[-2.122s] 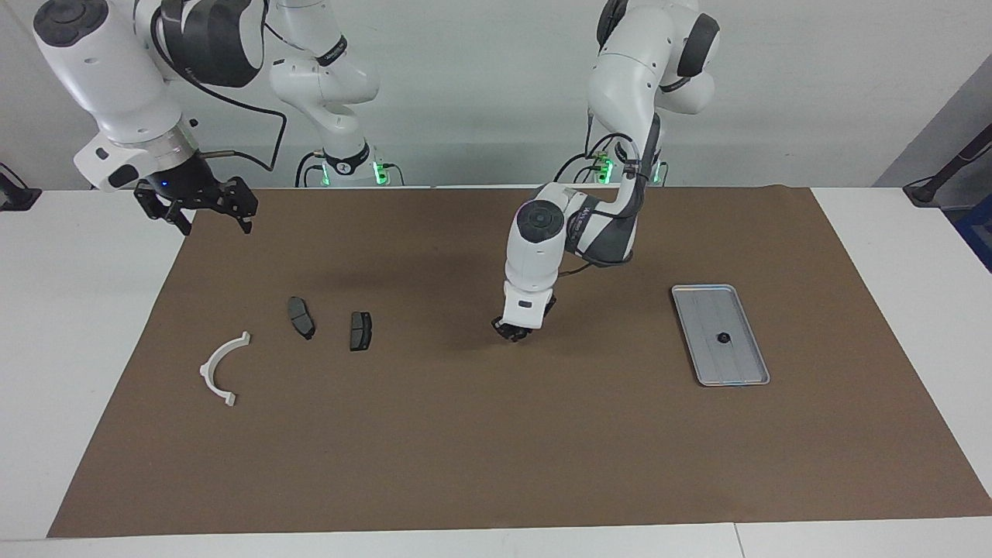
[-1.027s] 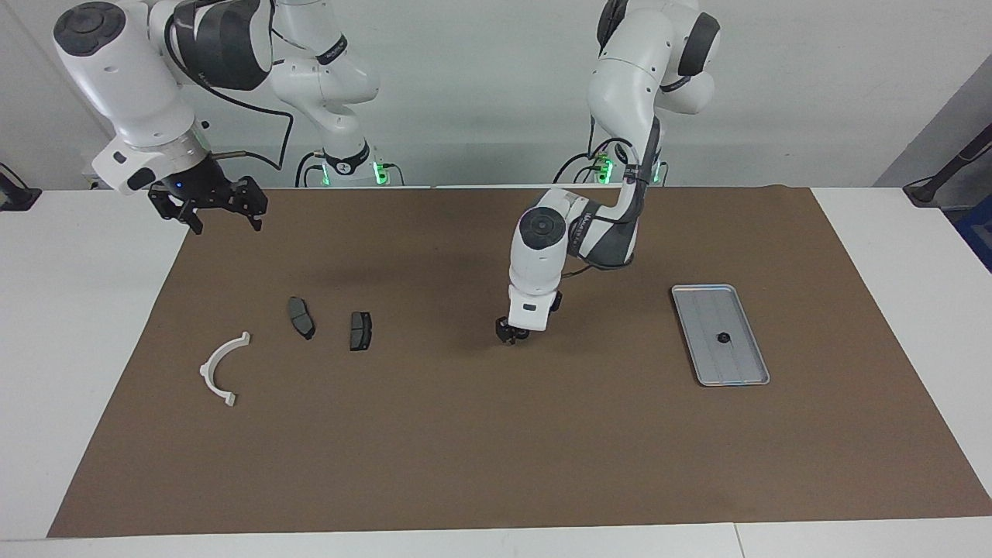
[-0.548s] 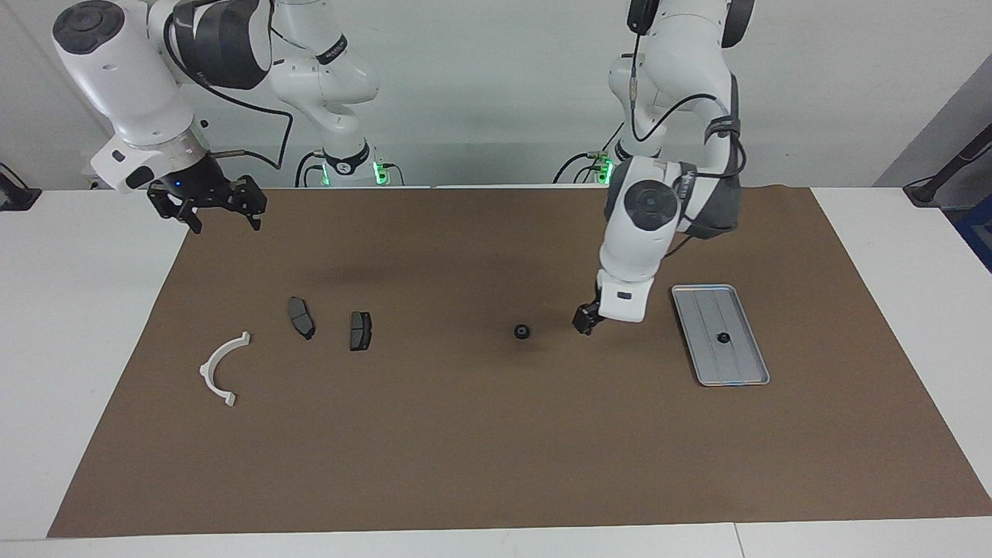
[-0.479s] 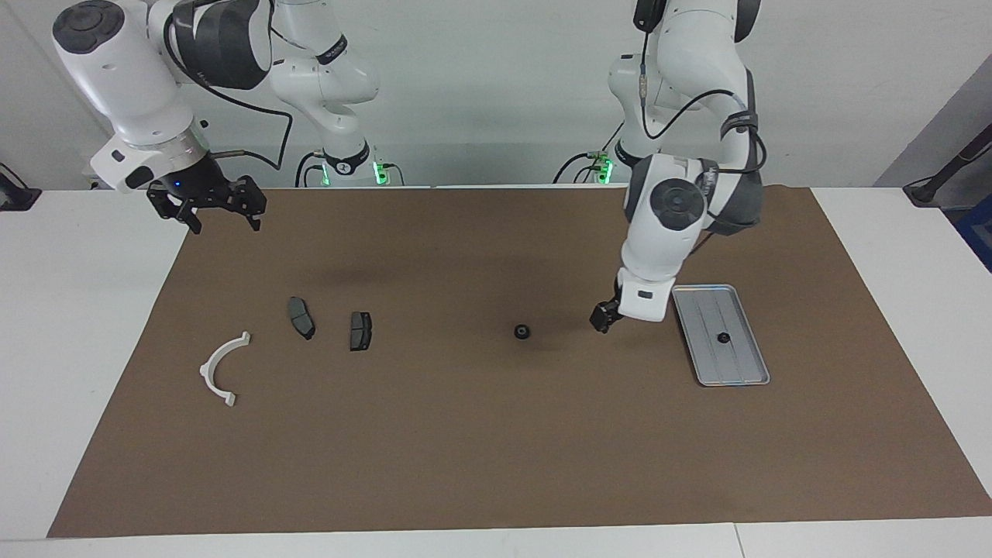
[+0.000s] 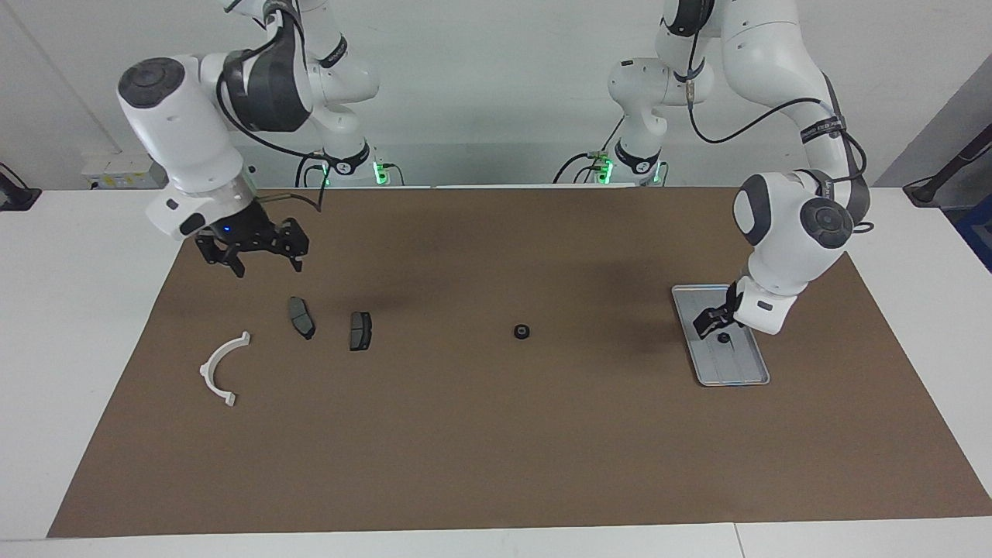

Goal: Place bearing gear from tray to pile

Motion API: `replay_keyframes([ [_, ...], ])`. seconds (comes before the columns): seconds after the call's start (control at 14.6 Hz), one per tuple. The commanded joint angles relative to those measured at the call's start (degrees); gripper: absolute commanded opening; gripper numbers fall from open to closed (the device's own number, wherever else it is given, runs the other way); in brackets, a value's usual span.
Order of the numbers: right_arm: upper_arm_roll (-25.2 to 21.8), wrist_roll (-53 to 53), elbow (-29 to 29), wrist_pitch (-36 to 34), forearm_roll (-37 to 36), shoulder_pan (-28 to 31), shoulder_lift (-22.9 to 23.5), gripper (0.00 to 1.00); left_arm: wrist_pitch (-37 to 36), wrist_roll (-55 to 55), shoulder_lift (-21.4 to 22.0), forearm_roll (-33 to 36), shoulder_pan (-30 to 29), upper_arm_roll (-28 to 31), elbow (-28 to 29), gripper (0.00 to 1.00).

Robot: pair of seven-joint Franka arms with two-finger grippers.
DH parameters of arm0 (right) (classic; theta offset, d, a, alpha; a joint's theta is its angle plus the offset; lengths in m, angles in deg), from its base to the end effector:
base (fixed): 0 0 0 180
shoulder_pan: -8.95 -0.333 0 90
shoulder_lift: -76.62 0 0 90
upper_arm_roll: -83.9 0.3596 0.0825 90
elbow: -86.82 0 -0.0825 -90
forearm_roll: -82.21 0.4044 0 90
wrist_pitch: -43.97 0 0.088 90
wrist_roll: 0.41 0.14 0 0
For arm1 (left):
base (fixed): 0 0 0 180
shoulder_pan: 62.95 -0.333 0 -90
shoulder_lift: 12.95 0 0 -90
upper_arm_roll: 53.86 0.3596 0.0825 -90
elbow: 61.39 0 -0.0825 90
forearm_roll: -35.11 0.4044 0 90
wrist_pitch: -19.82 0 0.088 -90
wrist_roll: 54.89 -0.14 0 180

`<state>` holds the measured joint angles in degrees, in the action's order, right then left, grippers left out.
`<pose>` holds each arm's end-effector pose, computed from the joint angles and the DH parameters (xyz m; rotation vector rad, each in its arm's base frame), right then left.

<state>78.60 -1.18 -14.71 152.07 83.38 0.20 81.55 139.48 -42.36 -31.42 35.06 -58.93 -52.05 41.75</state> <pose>0.6149 0.0409 0.5115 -3.1272 -0.1064 -0.0450 0.6624 -0.0270 0.3634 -3.1151 -0.2797 0.0507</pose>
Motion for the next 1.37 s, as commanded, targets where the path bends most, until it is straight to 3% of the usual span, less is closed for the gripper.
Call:
replay_keyframes([
  [0.0, -0.15, 5.85, 3.01, 2.98, 0.77, -5.81, 5.78, 1.00, 6.97, -4.77, 2.31, 0.76, -2.08, -0.75, 6.80, 0.84],
  [0.27, -0.15, 8.85, 2.23, 5.10, 4.96, -11.89, 11.51, 1.00, 9.35, -9.01, 1.96, 0.67, -3.76, -0.75, 8.21, 0.77],
  [0.41, -0.15, 14.00, 1.17, 5.28, 5.60, -15.30, 11.07, 1.00, 10.84, -8.75, 1.95, 0.76, -3.68, -0.75, 9.79, 0.73],
  [0.75, -0.23, 30.72, -1.73, 14.06, 4.90, -22.09, 11.68, 1.00, 14.28, -9.10, 1.87, 0.67, -3.94, -0.75, 12.61, 0.69],
  [1.03, -0.23, 36.43, -0.77, 16.61, 4.63, -25.42, 13.27, 1.00, 14.46, -8.93, 1.96, 0.67, -4.91, -0.75, 13.84, 0.69],
  [1.3, -0.32, 44.79, 4.49, 16.10, 0.26, -32.02, 19.58, 1.00, 14.19, -8.66, 2.04, 0.59, -4.82, -0.83, 13.93, 0.67],
])
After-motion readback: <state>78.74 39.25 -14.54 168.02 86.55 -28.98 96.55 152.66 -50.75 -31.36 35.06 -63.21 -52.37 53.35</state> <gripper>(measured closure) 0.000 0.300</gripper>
